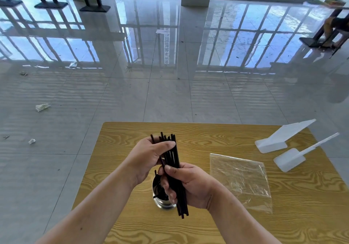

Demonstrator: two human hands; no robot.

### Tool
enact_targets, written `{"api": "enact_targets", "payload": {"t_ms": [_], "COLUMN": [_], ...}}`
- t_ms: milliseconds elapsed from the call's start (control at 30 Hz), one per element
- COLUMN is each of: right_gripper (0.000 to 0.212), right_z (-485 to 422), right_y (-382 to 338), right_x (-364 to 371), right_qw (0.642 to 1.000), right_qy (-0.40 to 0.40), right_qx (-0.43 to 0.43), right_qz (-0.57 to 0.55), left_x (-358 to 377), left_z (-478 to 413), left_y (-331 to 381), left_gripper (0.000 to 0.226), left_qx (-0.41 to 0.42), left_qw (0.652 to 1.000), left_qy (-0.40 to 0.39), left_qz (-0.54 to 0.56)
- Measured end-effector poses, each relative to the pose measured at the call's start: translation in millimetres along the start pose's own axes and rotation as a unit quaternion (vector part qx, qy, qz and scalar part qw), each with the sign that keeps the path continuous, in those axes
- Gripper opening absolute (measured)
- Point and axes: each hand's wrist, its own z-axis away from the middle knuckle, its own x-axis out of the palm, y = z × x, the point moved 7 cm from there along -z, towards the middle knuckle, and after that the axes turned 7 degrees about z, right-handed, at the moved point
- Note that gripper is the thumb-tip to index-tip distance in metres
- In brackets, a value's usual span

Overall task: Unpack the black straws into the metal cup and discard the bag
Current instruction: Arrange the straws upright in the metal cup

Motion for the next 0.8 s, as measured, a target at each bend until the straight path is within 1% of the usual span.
{"api": "enact_targets", "payload": {"t_ms": [100,167,200,267,333,367,400,433,500,600,633,700,800], "right_gripper": [0.017,0.016,0.016,0.015,0.014,0.013,0.013,0.013,0.019,0.042,0.049,0.053,0.043], "right_z": [-0.6,0.2,0.6,1.0,0.8,0.3,-0.6,-2.0,-5.4,-8.3,-8.8,-8.6,-7.0], "right_y": [4.1,9.5,13.5,22.3,28.4,28.5,26.6,23.2,12.9,-7.3,-14.0,-25.5,-35.2], "right_x": [-1.6,-4.7,-7.6,-17.5,-31.8,-38.3,-43.1,-46.5,-51.8,-57.0,-58.7,-63.2,-68.9], "right_qw": [1.0,1.0,0.999,0.997,0.992,0.987,0.983,0.979,0.973,0.962,0.958,0.951,0.946], "right_qy": [-0.011,-0.016,-0.01,0.034,0.106,0.138,0.161,0.176,0.198,0.227,0.235,0.252,0.287], "right_qx": [0.004,0.014,0.026,0.058,0.074,0.069,0.058,0.043,0.007,-0.053,-0.072,-0.1,-0.107], "right_qz": [0.004,0.02,0.03,0.03,-0.01,-0.04,-0.069,-0.094,-0.123,-0.141,-0.149,-0.152,-0.104], "left_x": [-6.0,-18.1,-26.4,-45.3,-63.8,-69.1,-69.8,-65.6,-50.5,-27.2,-21.0,-8.8,6.9], "left_z": [-3.2,-6.6,-8.4,-10.0,-9.2,-9.3,-9.9,-11.2,-14.3,-15.8,-16.3,-15.4,-11.1], "left_y": [6.7,13.5,18.5,31.0,40.6,43.2,44.6,44.4,35.7,14.4,6.8,-8.2,-25.9], "left_gripper": [0.008,0.008,0.009,0.013,0.016,0.017,0.018,0.02,0.022,0.007,0.005,0.011,0.019], "left_qx": [0.006,0.027,0.051,0.113,0.165,0.18,0.186,0.182,0.148,0.078,0.053,0.01,-0.03], "left_qw": [1.0,0.997,0.994,0.977,0.95,0.941,0.941,0.948,0.972,0.995,0.997,0.994,0.982], "left_qy": [0.022,0.068,0.099,0.17,0.237,0.251,0.245,0.221,0.15,0.065,0.047,0.01,-0.039], "left_qz": [-0.012,-0.002,0.008,0.06,0.119,0.137,0.143,0.138,0.099,0.008,-0.029,-0.105,-0.185]}}
